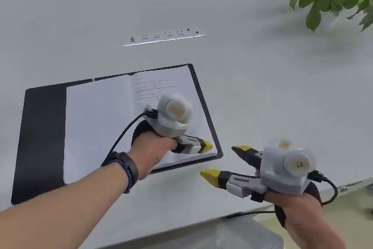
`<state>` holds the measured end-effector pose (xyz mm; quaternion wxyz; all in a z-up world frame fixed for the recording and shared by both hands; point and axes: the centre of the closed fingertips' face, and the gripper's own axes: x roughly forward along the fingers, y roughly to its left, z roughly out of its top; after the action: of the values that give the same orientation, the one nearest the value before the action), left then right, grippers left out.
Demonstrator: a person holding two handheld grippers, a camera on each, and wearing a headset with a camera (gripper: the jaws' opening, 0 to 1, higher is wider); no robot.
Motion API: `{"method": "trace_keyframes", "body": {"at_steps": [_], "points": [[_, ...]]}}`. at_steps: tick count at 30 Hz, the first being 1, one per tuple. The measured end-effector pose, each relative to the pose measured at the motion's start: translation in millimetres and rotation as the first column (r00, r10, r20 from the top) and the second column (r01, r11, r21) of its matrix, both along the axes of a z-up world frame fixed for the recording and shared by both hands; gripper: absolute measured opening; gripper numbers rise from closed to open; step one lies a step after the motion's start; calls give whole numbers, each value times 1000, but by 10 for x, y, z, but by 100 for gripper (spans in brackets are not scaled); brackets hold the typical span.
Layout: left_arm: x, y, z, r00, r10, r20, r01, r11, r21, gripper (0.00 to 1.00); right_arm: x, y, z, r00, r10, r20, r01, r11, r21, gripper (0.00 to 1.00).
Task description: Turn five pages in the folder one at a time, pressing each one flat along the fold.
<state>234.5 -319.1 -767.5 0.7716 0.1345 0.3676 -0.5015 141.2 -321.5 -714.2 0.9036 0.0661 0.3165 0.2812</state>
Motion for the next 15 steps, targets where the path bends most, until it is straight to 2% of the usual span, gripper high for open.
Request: {"method": "trace_keyframes", "body": {"at_steps": [4, 10, 13, 15], "points": [[-18, -20, -83, 1000, 4, -4, -4, 1000, 19, 68, 16, 13, -1, 1000, -2, -2, 2, 1000, 3, 66], [-24, -28, -148, 999, -19, 44, 16, 998, 63, 69, 39, 78, -17, 1000, 11, -4, -11, 1000, 6, 65], [-12, 4, -171, 995, -50, 84, 42, 994, 98, 66, 45, 105, -19, 1000, 19, -4, -19, 1000, 5, 65], [-10, 10, -156, 996, -47, 77, 40, 995, 88, 66, 47, 112, -13, 1000, 20, -3, -20, 1000, 6, 65]]}}
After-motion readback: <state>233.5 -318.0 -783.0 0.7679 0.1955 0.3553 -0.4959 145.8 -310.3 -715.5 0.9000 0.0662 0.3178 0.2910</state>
